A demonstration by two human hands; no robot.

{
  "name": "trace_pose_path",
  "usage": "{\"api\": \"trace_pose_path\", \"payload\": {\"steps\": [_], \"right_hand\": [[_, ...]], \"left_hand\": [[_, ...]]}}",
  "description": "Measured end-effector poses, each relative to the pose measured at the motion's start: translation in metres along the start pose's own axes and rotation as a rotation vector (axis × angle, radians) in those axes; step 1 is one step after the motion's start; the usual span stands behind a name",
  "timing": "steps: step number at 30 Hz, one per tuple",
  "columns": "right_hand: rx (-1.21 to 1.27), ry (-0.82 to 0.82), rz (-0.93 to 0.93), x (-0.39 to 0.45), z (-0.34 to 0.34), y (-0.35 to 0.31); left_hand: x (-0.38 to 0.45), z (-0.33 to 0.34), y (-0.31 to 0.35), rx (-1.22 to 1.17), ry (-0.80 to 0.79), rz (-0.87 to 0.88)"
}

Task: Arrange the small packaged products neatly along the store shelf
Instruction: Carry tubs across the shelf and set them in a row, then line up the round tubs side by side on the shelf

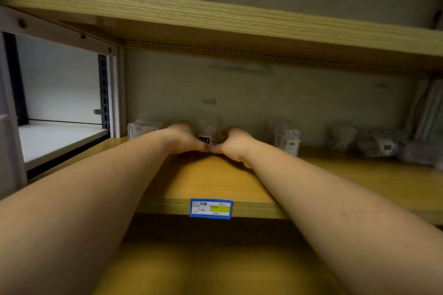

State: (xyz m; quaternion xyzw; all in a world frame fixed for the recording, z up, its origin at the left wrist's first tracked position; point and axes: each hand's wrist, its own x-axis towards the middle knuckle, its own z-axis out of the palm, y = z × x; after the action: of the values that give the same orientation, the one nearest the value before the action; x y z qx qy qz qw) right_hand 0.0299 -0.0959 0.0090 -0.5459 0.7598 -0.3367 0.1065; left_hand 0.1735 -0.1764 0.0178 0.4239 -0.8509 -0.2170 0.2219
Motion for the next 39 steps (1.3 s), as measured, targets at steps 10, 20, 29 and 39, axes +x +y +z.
{"api": "trace_pose_path", "payload": {"steps": [10,20,29,39], "right_hand": [[-0.020,0.188,-0.097,-0.046,-0.100,0.039],[-0.245,0.369,0.055,-0.116,-0.274,0.161],[-0.504,0.321,0.078,-0.121,-0.336,0.272],[-0.687,0.319,0.257,-0.103,-0.343,0.325]], "left_hand": [[-0.025,0.019,0.106,0.001,0.409,0.495],[-0.013,0.131,0.294,-0.034,0.059,0.414],[0.042,0.222,0.335,0.062,-0.033,0.226],[0.081,0.276,0.392,0.361,0.077,0.306]]}}
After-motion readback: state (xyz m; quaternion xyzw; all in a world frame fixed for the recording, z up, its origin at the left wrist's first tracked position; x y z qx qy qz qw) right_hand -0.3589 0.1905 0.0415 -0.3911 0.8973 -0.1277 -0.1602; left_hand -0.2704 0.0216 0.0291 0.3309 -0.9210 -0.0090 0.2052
